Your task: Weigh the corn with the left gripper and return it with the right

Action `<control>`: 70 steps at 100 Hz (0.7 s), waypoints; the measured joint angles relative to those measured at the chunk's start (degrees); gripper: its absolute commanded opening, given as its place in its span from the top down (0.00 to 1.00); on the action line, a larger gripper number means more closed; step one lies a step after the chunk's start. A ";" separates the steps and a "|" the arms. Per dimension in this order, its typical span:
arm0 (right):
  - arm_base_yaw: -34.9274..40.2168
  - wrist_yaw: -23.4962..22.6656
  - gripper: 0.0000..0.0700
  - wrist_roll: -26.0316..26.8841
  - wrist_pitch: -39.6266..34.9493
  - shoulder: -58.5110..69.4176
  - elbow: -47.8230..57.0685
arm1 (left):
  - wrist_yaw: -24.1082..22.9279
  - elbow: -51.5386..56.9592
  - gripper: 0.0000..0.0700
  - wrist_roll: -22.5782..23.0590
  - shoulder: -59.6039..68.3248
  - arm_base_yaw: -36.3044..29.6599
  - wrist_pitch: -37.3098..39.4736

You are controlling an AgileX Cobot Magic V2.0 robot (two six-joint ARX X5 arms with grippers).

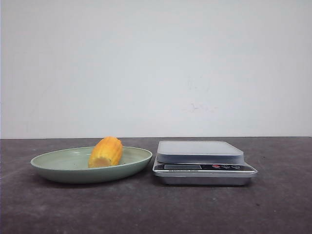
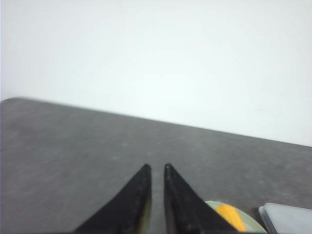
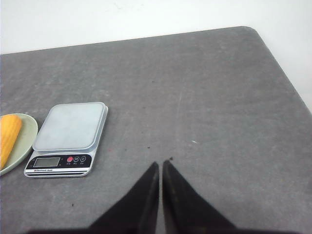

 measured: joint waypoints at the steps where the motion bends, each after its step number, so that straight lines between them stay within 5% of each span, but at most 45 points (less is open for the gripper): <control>1: 0.00 0.00 0.99 0.00 0.00 0.00 0.00 | 0.04 -0.98 1.00 0.02 -0.20 0.02 0.72; 37: 0.00 0.00 0.99 0.00 0.02 0.00 0.00 | 0.92 -28.65 1.00 0.44 -6.21 0.55 22.69; 70: 0.00 0.00 0.99 0.00 0.04 0.00 0.00 | 1.14 -32.96 1.00 2.21 -6.16 0.57 25.33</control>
